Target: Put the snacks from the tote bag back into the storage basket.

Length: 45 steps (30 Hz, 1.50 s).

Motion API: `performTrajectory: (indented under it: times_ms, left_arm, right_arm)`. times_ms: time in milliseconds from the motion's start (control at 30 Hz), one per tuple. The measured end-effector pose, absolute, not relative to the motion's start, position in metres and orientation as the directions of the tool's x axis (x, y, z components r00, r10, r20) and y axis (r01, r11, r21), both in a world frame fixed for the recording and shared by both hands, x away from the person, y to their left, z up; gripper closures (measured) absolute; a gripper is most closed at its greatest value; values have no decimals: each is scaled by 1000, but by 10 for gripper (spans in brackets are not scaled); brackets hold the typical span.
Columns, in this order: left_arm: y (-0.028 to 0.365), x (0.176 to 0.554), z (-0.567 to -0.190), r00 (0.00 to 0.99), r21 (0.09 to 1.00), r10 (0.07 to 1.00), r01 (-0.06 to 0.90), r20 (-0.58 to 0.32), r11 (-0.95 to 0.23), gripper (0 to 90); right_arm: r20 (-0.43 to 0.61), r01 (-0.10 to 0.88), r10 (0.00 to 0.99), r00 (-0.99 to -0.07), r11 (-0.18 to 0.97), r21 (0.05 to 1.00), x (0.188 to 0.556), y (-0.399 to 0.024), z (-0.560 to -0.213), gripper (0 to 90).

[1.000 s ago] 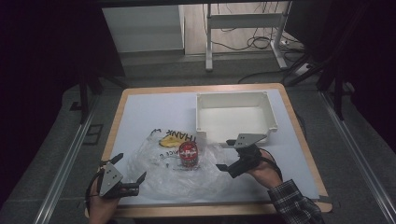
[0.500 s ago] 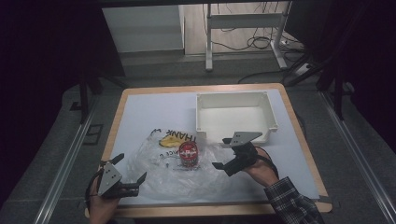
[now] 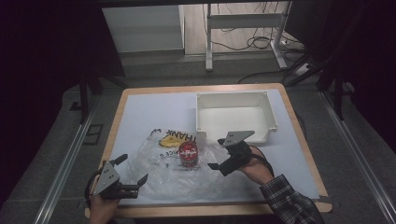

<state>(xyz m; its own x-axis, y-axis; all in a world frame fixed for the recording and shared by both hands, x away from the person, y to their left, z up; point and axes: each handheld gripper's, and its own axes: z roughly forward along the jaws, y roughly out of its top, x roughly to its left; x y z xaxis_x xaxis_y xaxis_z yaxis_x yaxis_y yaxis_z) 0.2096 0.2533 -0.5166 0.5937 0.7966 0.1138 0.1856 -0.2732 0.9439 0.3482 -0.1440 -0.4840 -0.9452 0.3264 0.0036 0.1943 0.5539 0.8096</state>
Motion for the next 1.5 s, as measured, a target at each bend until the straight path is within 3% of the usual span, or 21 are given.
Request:
performTrajectory:
  times_ms: [433,933,1233,1500]
  left_arm:
    - [257,214,-514,626,935,775,218,85,-279,38]
    - [255,213,-517,595,946,799,202,87,-253,64]
    - [258,213,-513,600,943,794,200,97,-267,86]
    - [262,216,-513,627,946,778,240,18,-216,75]
  right_arm:
    - [41,210,304,-952,550,808,354,-134,-484,12]
    - [46,215,300,-953,562,798,359,-123,-485,11]
    - [108,257,284,-953,563,785,366,-115,-489,11]
    - [88,239,276,-957,582,777,368,-105,-490,11]
